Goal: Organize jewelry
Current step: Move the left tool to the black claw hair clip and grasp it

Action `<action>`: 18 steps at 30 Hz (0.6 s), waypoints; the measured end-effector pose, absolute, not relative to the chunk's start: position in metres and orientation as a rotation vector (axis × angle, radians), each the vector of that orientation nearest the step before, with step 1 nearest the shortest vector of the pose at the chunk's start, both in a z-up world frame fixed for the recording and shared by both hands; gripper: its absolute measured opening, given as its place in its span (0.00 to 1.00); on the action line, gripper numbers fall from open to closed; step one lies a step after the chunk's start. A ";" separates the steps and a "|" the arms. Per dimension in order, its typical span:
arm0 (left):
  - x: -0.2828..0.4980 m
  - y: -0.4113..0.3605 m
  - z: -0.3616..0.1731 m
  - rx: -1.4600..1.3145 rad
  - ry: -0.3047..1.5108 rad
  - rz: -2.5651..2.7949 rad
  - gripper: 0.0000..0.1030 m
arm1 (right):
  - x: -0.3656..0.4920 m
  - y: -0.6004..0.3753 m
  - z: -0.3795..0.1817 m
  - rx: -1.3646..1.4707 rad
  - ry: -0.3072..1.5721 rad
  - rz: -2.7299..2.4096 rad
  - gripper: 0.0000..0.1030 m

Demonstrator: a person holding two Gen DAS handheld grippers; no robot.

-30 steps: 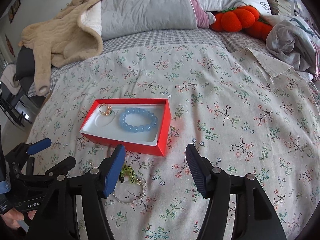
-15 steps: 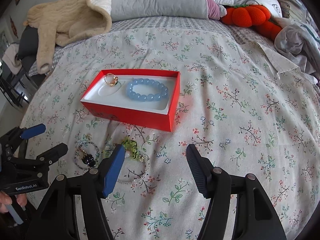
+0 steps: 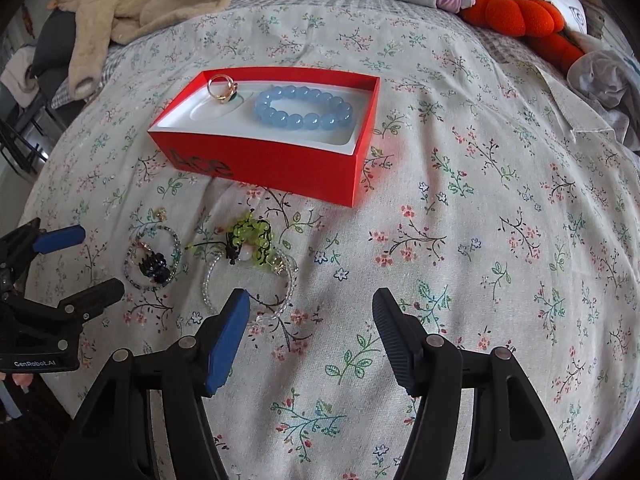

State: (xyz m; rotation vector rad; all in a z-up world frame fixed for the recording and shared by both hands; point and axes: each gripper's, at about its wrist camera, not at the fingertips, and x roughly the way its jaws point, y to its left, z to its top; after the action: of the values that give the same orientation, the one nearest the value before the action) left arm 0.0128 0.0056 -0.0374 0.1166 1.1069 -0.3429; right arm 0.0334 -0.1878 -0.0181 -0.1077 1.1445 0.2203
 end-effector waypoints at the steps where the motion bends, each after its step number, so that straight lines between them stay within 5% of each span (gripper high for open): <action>1: 0.014 0.005 -0.037 0.110 1.114 -0.355 0.70 | 0.034 -0.187 -0.018 -0.109 1.146 0.222 0.65; 4: 0.014 0.003 -0.038 0.093 1.125 -0.382 0.50 | 0.035 -0.186 -0.019 -0.108 1.149 0.223 0.65; 9: 0.011 -0.007 -0.032 0.085 1.102 -0.454 0.31 | 0.037 -0.185 -0.022 -0.106 1.160 0.222 0.65; 18: 0.014 -0.024 -0.036 0.150 1.093 -0.479 0.27 | 0.037 -0.185 -0.022 -0.103 1.162 0.222 0.65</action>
State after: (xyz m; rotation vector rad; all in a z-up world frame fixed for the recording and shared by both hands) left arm 0.0144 -0.0243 -0.0358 0.1505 1.0930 -0.4786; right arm 0.0372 -0.1850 -0.0220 -0.1029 1.1622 0.2220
